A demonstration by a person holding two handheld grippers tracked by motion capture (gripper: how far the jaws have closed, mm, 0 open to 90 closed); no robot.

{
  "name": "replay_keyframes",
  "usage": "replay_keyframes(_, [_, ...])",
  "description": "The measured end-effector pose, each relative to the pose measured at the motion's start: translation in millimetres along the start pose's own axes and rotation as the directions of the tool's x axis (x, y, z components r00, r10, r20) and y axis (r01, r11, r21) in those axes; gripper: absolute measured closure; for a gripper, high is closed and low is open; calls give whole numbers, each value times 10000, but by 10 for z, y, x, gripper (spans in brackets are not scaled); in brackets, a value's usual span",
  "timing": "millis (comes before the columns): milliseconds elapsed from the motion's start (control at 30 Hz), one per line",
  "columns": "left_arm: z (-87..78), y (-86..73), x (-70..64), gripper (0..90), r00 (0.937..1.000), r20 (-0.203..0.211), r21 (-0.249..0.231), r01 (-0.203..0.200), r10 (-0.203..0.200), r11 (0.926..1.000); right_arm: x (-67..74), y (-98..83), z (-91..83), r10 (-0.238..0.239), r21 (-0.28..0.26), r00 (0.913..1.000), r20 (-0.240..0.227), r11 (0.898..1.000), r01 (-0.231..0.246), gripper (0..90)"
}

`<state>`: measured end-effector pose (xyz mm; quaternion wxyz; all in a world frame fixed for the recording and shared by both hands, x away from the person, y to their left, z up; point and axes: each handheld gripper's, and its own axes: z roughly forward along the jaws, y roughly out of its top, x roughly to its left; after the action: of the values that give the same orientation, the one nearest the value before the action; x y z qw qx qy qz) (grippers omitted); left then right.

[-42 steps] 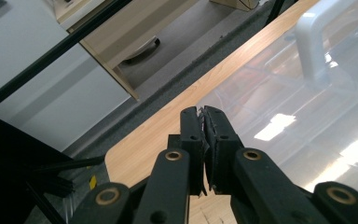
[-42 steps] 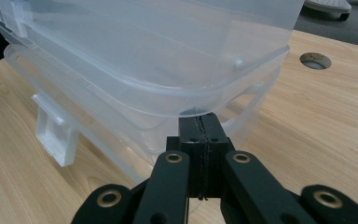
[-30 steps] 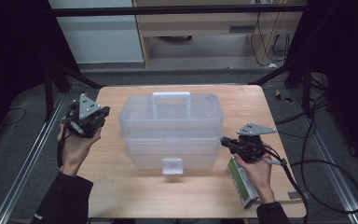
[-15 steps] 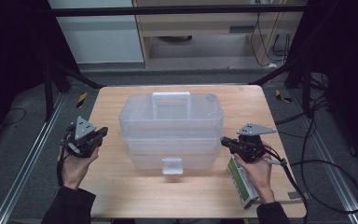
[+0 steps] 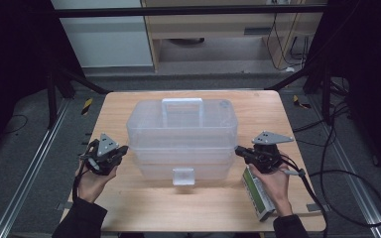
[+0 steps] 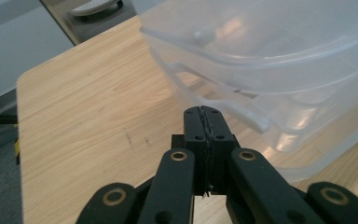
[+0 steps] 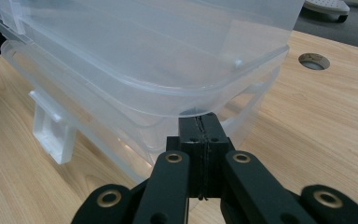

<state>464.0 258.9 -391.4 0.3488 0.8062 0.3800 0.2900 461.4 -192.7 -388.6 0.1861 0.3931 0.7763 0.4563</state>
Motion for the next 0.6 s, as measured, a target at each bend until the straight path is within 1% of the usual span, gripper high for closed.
replay_keyframes(33, [6,5,-13,890,9999,123,-20,-7,7,10000,-3,0,2,-16,-24,10000,-20,10000,16,900])
replay_keyframes(167, [2,30,-59,891,9997,169,-211,-160,164,9996,-3,-1,3,-15,-19,10000,-26,10000,14,900])
replay_keyframes(200, [2,30,-59,891,9997,169,-211,-160,164,9996,-1,-1,1,2,-8,10000,-16,10000,-2,900])
replay_keyframes(233, [-13,45,-70,891,9997,185,-336,-145,151,9993,-1,0,1,3,-12,10000,-26,10000,-3,900])
replay_keyframes(300, [-28,57,-75,891,9997,221,-437,-124,133,9990,-4,1,2,-8,-26,10000,-36,10000,8,900])
replay_keyframes(400, [-35,67,-80,891,9997,190,-471,-130,139,9988,-5,2,1,2,-44,10000,-35,10000,-2,900])
replay_keyframes(500, [-35,68,-74,892,9997,242,-511,-47,59,9987,-6,4,0,22,-68,10000,-47,10000,-23,900])
replay_keyframes(600, [-41,78,-73,892,9999,159,-629,-22,32,9980,-3,16,-4,-29,-126,10000,1,9999,29,899])
